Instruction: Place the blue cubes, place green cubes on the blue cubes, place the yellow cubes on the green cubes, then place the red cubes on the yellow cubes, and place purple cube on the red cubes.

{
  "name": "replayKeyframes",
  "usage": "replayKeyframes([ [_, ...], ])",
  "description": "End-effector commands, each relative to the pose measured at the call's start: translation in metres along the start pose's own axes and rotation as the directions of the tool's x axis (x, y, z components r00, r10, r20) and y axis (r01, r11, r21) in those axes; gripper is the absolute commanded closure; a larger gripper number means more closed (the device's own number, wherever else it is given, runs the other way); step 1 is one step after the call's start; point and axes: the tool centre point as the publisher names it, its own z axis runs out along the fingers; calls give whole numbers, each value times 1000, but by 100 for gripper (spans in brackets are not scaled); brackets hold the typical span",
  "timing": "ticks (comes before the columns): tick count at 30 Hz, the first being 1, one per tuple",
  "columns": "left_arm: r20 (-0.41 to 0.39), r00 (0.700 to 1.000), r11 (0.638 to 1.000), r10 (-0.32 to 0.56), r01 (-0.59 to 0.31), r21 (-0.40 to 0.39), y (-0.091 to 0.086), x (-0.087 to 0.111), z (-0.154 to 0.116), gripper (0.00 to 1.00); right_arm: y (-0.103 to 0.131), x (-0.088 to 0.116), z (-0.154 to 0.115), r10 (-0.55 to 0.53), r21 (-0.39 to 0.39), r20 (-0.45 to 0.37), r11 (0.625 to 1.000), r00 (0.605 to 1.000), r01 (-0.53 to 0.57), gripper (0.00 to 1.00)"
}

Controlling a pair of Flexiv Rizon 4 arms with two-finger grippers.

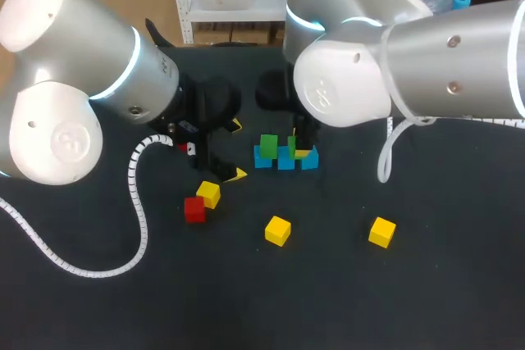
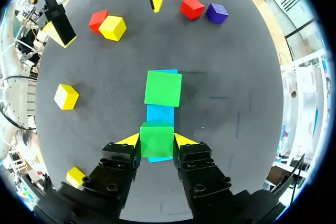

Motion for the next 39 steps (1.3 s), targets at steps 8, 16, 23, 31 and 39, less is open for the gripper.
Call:
replayKeyframes([
  [8, 6, 1000, 1000, 3, -3, 1, 0, 2, 0, 0, -4, 1, 1, 0, -5, 4, 1000, 1000, 0, 100],
  [16, 6, 1000, 1000, 3, -3, 1, 0, 2, 0, 0, -4, 0, 1, -4, -10, 5, 1000, 1000, 4, 100],
  [23, 6, 1000, 1000, 3, -3, 1, 0, 2, 0, 0, -4, 2, 1, 3, -11, 12, 1000, 1000, -3, 53],
  [31, 6, 1000, 1000, 3, -3, 1, 0, 2, 0, 0, -6, 3, -16, -1, 29, 62, 1000, 998, -1, 0],
  [39, 6, 1000, 1000, 3, -3, 1, 0, 2, 0, 0, -11, -19, -23, -121, 46, 57, 992, 991, 119, 0],
])
